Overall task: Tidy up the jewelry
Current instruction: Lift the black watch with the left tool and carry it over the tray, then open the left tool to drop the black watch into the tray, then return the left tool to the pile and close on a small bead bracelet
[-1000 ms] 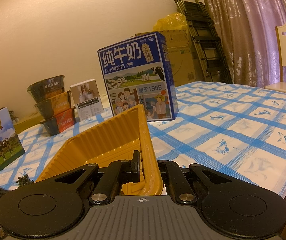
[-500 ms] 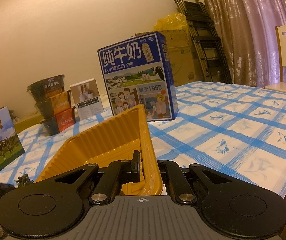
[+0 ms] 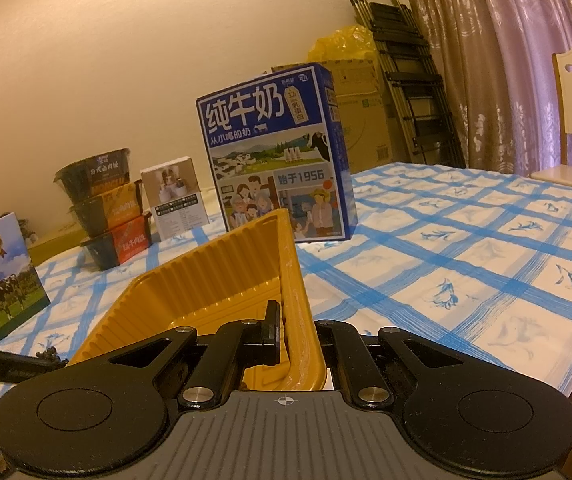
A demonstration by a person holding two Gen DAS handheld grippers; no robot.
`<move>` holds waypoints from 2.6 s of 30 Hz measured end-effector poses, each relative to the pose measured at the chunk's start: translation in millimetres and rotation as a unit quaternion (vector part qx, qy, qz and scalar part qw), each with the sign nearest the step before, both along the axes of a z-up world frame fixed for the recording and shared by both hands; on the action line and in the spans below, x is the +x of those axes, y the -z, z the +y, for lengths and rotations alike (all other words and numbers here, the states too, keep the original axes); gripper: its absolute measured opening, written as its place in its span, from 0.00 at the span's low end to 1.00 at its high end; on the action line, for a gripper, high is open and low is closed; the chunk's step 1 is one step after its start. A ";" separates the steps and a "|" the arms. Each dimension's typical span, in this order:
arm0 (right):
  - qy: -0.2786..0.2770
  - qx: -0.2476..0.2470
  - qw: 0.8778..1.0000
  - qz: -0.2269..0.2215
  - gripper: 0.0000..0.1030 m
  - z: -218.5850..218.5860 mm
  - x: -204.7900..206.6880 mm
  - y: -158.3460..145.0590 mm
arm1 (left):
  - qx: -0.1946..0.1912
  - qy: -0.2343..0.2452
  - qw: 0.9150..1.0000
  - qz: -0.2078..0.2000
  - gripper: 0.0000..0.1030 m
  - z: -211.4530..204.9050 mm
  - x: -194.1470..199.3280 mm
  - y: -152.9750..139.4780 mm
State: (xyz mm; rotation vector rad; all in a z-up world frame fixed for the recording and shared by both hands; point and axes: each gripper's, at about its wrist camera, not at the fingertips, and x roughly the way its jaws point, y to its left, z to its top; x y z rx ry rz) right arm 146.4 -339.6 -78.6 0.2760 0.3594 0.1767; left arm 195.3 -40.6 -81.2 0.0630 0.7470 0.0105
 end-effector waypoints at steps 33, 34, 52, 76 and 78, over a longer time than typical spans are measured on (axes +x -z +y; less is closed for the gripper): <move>0.001 -0.003 1.000 0.002 0.06 2.4 1.1 0.1 | 0.034 0.117 0.992 0.027 0.18 -2.3 -81.2 -14.7; 0.001 -0.003 1.000 0.002 0.06 2.3 1.1 0.2 | 0.031 0.117 0.992 0.033 0.18 -2.7 -84.1 -13.5; -0.001 -0.001 1.000 0.001 0.06 3.7 0.2 1.0 | -0.007 0.095 0.995 -0.004 0.18 6.3 -66.7 -65.1; -0.005 0.006 1.000 -0.002 0.06 6.0 -1.8 -8.5 | -0.040 0.125 0.989 -0.071 0.07 -45.0 -12.7 -99.2; -0.004 0.006 1.000 -0.003 0.06 5.5 -2.0 -8.3 | -0.030 0.109 0.992 -0.058 0.07 -33.6 -17.5 -90.9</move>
